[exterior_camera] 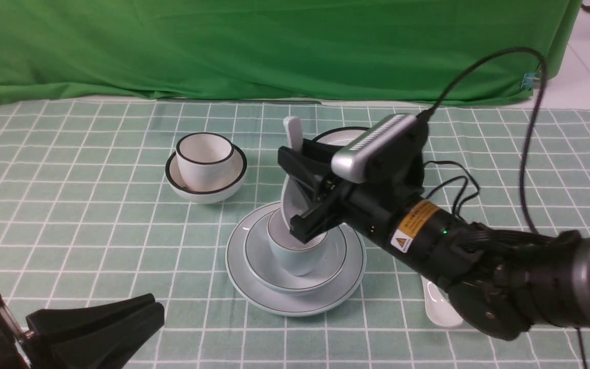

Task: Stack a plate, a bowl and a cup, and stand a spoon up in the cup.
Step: Use the right arm to put the blue soup spoon into the blue teacup in the middle

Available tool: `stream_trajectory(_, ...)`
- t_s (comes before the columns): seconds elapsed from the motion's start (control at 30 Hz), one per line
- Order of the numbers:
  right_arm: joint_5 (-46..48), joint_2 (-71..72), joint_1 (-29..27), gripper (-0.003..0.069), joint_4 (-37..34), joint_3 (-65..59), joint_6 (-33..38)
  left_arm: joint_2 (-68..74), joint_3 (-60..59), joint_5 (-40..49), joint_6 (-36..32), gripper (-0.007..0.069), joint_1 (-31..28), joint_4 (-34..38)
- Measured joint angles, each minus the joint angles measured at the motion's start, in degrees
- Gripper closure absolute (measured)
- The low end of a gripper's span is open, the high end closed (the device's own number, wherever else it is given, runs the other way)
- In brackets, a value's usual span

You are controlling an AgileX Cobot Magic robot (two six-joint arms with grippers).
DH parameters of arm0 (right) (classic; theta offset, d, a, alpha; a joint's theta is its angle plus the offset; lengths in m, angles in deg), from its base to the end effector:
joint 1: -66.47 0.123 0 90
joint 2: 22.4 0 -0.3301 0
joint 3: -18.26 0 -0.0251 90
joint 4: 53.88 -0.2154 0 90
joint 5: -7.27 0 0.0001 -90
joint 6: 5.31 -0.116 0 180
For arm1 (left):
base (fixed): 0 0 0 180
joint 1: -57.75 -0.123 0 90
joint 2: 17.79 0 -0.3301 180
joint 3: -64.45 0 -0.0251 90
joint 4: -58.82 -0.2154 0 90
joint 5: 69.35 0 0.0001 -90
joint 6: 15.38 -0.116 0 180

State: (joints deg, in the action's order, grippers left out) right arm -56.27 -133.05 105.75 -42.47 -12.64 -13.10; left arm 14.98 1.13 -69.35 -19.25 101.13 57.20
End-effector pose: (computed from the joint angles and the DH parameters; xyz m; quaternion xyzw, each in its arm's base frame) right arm 0.2826 0.2577 0.3015 -0.2633 0.5764 0.3286 0.7003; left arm 0.0397 -0.0375 0.2914 0.3076 0.6771 -0.2171 0.6323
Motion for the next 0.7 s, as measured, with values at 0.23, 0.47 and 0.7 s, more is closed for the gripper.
stream_trajectory(0.23, 1.48, -3.88, 0.0, 0.0493, 0.19, 2.48, -0.11, 0.0, 0.0, 0.39, -0.12, 0.0607, 0.0, 0.0)
stream_trajectory(0.47, 2.6, -6.6, 0.0, 0.0482, -0.17, 2.63, 2.38, 0.0, 0.0, 0.39, -0.14, 0.0607, 0.0, 0.0)
stream_trajectory(0.7, 3.49, -7.4, 0.0, 0.0368, -0.52, 2.63, 3.12, 0.0, 0.0, 0.39, -0.14, 0.0607, 0.0, 0.0)
